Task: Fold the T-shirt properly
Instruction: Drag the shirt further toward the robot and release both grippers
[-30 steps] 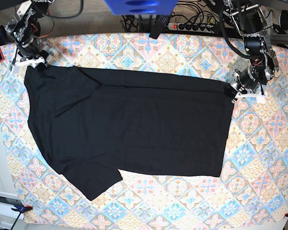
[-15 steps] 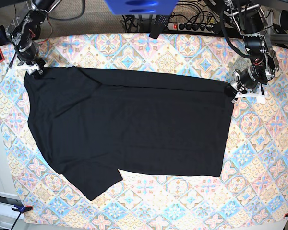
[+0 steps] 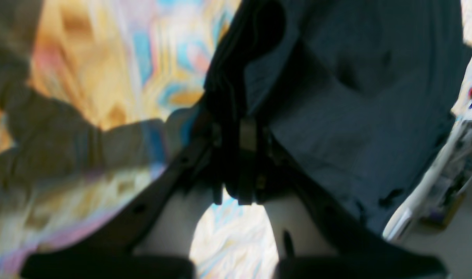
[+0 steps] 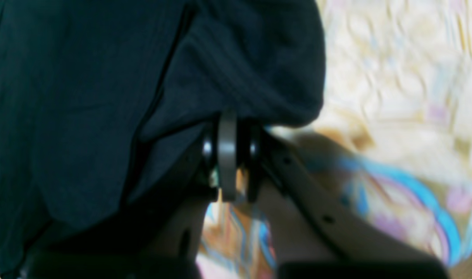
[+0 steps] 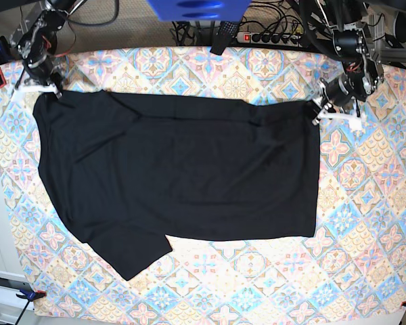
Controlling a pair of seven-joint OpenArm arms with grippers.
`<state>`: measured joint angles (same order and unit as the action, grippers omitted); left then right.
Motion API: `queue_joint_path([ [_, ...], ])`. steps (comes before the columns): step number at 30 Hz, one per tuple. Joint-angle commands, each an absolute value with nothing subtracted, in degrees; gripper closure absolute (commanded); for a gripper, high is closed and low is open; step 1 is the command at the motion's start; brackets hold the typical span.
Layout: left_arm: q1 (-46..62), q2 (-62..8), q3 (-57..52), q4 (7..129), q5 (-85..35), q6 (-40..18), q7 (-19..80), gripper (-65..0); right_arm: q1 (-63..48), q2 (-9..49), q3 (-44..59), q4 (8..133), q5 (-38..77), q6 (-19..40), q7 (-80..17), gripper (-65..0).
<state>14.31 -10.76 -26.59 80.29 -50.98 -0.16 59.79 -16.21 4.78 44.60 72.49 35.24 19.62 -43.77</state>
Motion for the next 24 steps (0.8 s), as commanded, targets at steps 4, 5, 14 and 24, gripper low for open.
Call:
queue_joint_path([
  [4, 19.21, -13.14, -26.77, 84.18, -49.98, 0.13, 60.53, 0.0, -21.49, 5.14, 45.85, 74.24, 32.48, 20.62, -46.37, 0.0],
  [5, 20.18, -13.41, -26.86, 84.79, -50.07, 0.13, 60.53, 0.0, -22.81, 5.14, 45.85, 75.03, 32.48, 22.90, -46.37, 0.0],
  [14, 26.15, -17.36, -31.78, 86.99, -50.07, 0.13, 60.53, 0.0, -28.88, 5.14, 45.41, 78.81, 32.48, 26.15, -46.37, 0.0],
  [24, 27.12, -18.68, -31.78, 86.99, -50.07, 0.13, 60.53, -0.1, -28.88, 5.23, 42.59, 78.90, 32.31, 26.15, -46.37, -2.8],
])
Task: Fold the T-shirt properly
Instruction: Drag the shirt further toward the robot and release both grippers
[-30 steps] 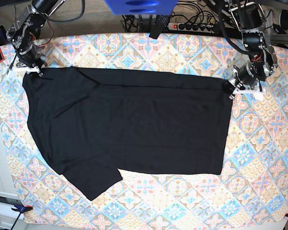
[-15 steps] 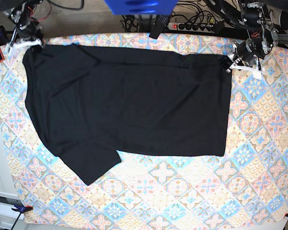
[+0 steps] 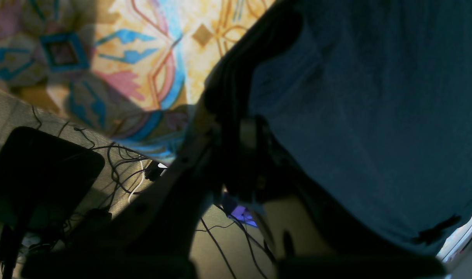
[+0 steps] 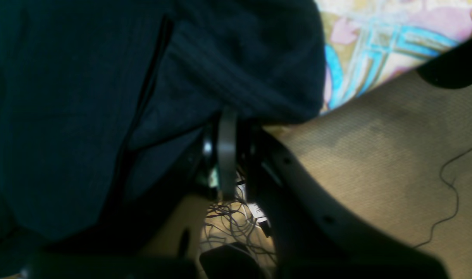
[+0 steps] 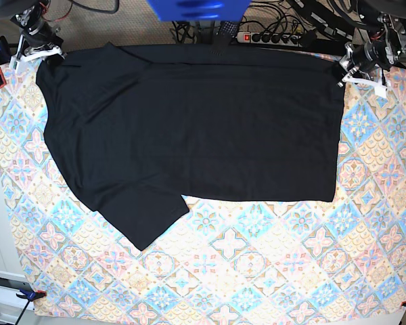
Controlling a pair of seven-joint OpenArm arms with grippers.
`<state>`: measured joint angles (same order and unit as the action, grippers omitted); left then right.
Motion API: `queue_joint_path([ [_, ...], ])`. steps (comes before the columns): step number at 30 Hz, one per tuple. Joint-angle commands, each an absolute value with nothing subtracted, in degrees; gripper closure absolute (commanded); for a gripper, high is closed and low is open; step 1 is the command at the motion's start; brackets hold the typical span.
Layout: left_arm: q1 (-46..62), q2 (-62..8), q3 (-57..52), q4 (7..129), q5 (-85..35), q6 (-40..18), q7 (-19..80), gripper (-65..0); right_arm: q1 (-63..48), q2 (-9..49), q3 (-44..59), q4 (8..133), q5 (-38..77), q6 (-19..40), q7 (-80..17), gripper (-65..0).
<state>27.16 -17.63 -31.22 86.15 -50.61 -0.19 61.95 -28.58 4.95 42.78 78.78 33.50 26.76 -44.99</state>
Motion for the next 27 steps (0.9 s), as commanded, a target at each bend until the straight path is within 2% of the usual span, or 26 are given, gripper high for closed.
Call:
queue_joint_path([
  [1, 27.12, -18.68, -31.78, 86.99, -50.07, 0.13, 60.53, -0.4, -29.05, 5.23, 42.68, 78.90, 32.31, 26.15, -46.37, -5.0],
  [3, 27.38, -18.59, -31.69, 86.99, -50.07, 0.13, 60.62, -4.0, -30.64, 5.23, 42.68, 78.99, 32.31, 26.15, -46.37, -10.3],
  [4, 27.47, -18.59, -31.69, 86.99, -50.59, 0.13, 61.14, -7.8, -30.99, 5.23, 42.68, 79.52, 32.40, 26.15, -46.37, -13.0],
  [8, 27.47, -19.21, -31.96, 87.08, -55.08, 0.13, 65.45, -28.6, -32.92, 5.23, 42.77, 83.91, 32.40, 26.15, -46.37, -21.9],
  [9, 27.47, -19.56, -32.31, 87.08, -55.87, 0.13, 65.80, -31.3, -33.01, 5.23, 42.77, 85.14, 32.40, 26.15, -46.37, -23.0],
  [14, 28.70, -19.82, -35.56, 87.43, -60.88, 0.13, 66.07, -32.2, -33.63, 5.23, 45.76, 89.98, 32.31, 26.15, -46.46, -24.2],
  [21, 31.08, -20.88, -39.60, 99.03, -60.79, 0.22, 65.89, -32.2, -33.63, 5.23, 49.36, 94.55, 32.40, 26.15, -46.46, -24.4],
  [27, 24.48, -21.67, -41.01, 104.13, -58.15, 0.31, 65.98, -32.2, -33.45, 5.23, 49.19, 103.96, 32.22, 26.15, -48.40, -24.4],
])
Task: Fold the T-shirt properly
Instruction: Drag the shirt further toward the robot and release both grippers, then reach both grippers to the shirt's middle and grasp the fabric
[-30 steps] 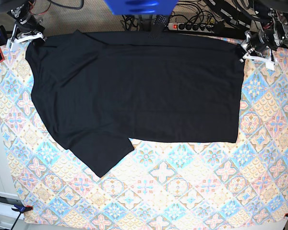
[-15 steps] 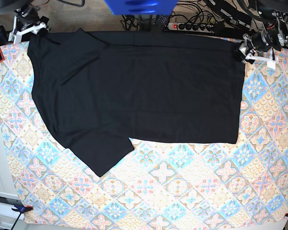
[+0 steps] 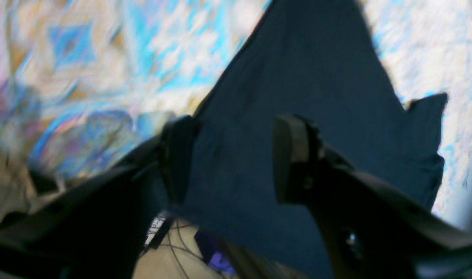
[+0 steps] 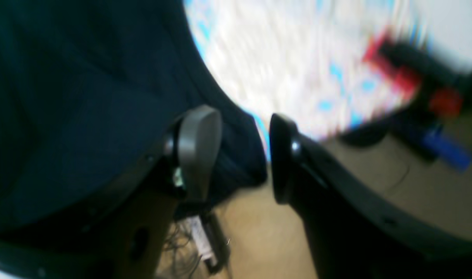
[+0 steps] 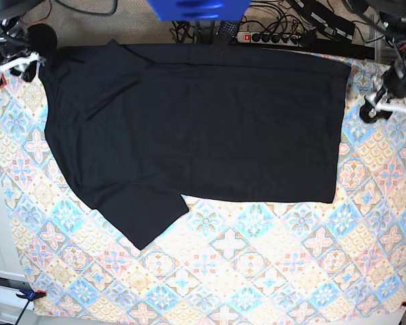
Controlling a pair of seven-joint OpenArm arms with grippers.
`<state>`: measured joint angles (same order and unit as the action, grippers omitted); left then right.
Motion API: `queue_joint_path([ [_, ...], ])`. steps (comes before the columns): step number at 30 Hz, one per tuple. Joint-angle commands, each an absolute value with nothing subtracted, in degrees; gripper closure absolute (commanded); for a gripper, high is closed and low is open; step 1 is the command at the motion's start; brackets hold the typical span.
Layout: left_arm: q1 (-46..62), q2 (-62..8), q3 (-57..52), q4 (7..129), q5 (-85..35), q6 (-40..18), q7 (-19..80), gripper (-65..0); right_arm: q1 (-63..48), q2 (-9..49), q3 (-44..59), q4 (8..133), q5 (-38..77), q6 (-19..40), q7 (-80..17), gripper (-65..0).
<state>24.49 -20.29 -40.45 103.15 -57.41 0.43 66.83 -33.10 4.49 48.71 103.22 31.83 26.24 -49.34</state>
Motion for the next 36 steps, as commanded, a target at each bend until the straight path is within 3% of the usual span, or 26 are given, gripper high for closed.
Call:
queue_joint_path([
  [1, 22.37, -22.37, -39.25, 103.78, -56.31, 0.22, 65.98, -32.2, -33.36, 5.23, 49.19, 105.54, 32.22, 26.15, -50.51, -24.4],
  [8, 5.14, -23.60, -26.95, 94.46, -46.29, 0.22, 65.80, -32.2, -22.46, 8.04, 44.88, 108.88, 32.13, 26.15, -59.65, -24.1],
  [16, -10.33, -23.43, -19.91, 77.76, -40.04, 0.22, 63.34, -32.2, -12.18, 8.13, 36.00, 107.47, 25.27, 26.15, -59.65, -24.4],
  [25, -18.33, -23.52, -8.57, 62.02, -34.42, 0.22, 49.80, -32.2, -5.76, 7.96, 27.74, 98.42, 19.91, 26.15, -55.96, -24.4],
  [36, -24.75, -23.43, 0.75, 42.42, -32.92, 0.31, 34.42, -32.2, -1.10, 7.96, 27.12, 92.26, 19.91, 26.15, -55.96, -24.4],
])
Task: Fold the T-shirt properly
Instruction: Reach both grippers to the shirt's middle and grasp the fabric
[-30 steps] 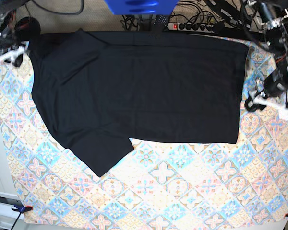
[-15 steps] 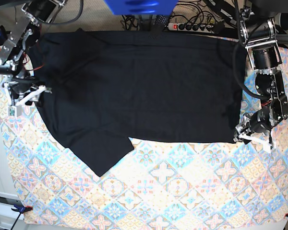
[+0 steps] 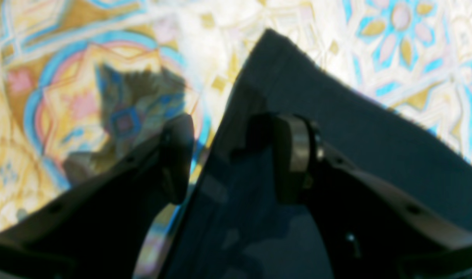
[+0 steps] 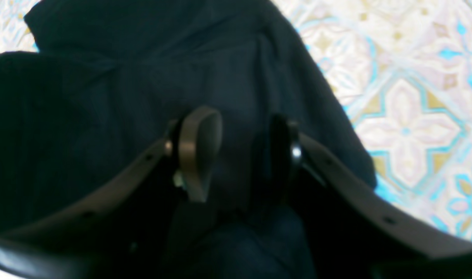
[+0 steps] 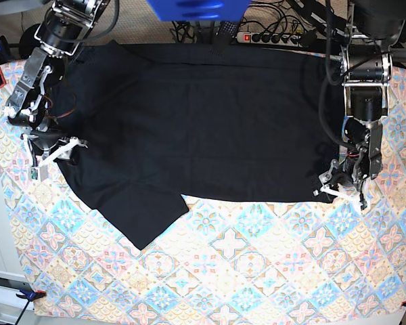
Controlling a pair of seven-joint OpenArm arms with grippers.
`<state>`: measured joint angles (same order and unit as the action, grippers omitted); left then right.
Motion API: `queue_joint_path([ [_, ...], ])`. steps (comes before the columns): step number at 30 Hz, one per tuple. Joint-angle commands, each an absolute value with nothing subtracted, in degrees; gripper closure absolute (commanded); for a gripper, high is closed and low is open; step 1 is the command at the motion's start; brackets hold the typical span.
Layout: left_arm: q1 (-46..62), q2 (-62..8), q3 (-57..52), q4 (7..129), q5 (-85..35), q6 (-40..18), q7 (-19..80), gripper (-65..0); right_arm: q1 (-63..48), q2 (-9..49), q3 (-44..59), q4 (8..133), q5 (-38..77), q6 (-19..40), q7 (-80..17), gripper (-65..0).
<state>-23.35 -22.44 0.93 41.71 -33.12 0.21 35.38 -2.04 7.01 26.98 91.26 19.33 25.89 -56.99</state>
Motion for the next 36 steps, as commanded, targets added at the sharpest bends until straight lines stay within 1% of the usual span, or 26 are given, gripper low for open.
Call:
queue_joint_path([
  [1, -25.27, -23.43, 1.01, 41.01, -32.48, 0.31, 33.27, -32.2, -1.10, 7.96, 27.12, 92.26, 19.91, 26.15, -55.96, -24.4],
  [5, -25.80, -21.85, 1.01, 37.58, -30.99, 0.22, 31.43, -32.2, -1.10, 7.96, 27.12, 92.26, 19.91, 26.15, -55.96, -24.4],
  [10, -25.27, -19.03, 1.01, 38.99, -30.64, 0.13, 31.87, -32.2, -1.10, 8.04, 27.12, 91.47, 19.91, 26.15, -55.96, -24.4],
  [13, -24.04, -18.24, 1.01, 42.42, -31.08, 0.13, 34.68, -31.5, -1.01, 8.13, 27.12, 89.98, 19.91, 26.15, -55.87, -24.4],
  [15, -22.64, -17.63, 0.92, 46.20, -31.08, 0.13, 35.82, -26.9, -0.66, 8.48, 27.12, 89.10, 19.91, 26.15, -55.87, -24.4],
  [17, -21.85, -17.54, 0.84, 49.10, -31.08, 0.13, 36.88, -20.2, 0.84, 9.54, 27.03, 88.31, 19.91, 26.15, -55.60, -24.4],
  [18, -21.76, -17.45, 0.75, 49.89, -31.08, 0.13, 37.49, -16.9, 1.63, 9.71, 27.03, 87.43, 19.91, 26.15, -55.52, -24.4],
  [22, -21.32, -17.63, 0.66, 50.68, -31.16, 0.13, 38.55, -7.6, 4.62, 11.56, 27.03, 82.68, 19.91, 26.15, -55.52, -24.5],
  [24, -20.18, -17.80, 0.66, 52.44, -31.16, 0.13, 38.55, -1.5, 6.73, 12.44, 26.95, 79.25, 19.91, 26.15, -55.52, -24.5],
  [25, -19.21, -18.07, 0.57, 53.93, -31.16, 0.13, 38.46, 0.0, 7.96, 13.14, 26.95, 77.67, 19.91, 26.15, -55.25, -24.5],
  [27, -17.10, -19.03, 0.57, 57.45, -31.16, 0.13, 38.46, 0.0, 10.24, 14.73, 25.80, 74.33, 19.91, 26.15, -54.46, -24.5],
  [31, -13.23, -19.38, 0.57, 64.40, -31.16, 0.13, 38.46, 0.0, 14.90, 19.30, 16.13, 67.65, 19.91, 26.15, -50.95, -24.6],
  [34, -11.03, -20.18, 0.57, 67.47, -31.16, 0.13, 38.55, 0.0, 17.63, 20.88, 10.15, 63.16, 19.91, 26.15, -48.31, -27.3],
  [36, -9.27, -20.79, 0.57, 69.85, -31.16, 0.13, 38.55, 0.0, 19.12, 21.67, 8.22, 59.74, 19.91, 26.15, -46.81, -28.7],
])
